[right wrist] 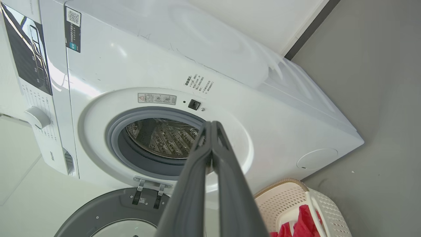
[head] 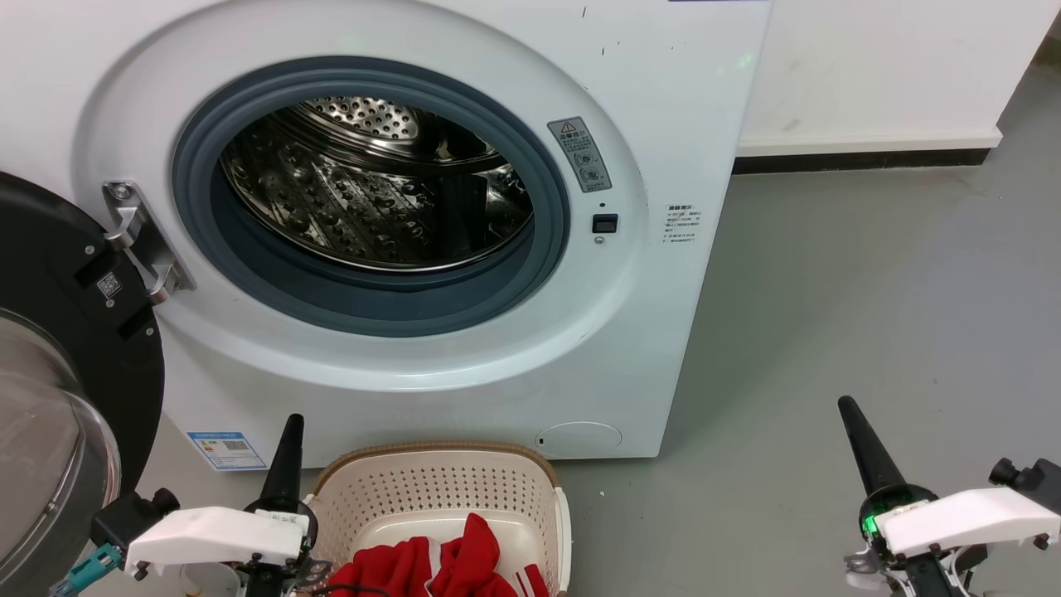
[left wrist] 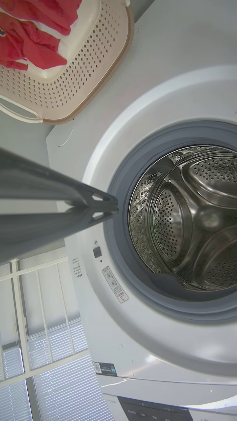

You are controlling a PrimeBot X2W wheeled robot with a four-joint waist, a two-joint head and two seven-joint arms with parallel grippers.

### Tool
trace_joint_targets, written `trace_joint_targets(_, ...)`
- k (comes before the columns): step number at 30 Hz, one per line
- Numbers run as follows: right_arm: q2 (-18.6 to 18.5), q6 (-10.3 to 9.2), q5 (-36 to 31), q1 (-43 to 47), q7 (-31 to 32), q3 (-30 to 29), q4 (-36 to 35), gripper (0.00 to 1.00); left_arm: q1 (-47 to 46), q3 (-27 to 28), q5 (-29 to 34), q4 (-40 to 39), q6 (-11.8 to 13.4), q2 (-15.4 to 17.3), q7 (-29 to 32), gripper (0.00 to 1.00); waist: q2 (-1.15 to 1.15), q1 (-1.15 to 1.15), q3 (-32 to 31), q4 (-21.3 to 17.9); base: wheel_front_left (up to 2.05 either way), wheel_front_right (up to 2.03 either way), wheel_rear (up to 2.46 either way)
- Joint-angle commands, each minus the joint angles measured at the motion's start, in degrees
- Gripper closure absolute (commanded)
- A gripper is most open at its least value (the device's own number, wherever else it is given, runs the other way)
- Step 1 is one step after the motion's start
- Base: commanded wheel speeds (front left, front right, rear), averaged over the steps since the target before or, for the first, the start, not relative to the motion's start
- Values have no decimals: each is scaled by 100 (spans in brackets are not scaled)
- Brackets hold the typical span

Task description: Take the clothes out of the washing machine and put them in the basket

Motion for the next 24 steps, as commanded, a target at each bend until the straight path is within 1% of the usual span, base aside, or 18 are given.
trace_joint_targets(1, -25, 0, 160, -162, 16, -40, -6, 100, -162, 32, -152, -10, -43, 4, 27, 100, 0, 0, 1, 0, 0, 0, 0)
trace_joint_targets(24, -2, -1, 1356, -319, 92, -227, 221, 100, -262, 103, -1336, 114, -66, -11, 244, 100, 0, 0, 16, -1, 0, 0, 0)
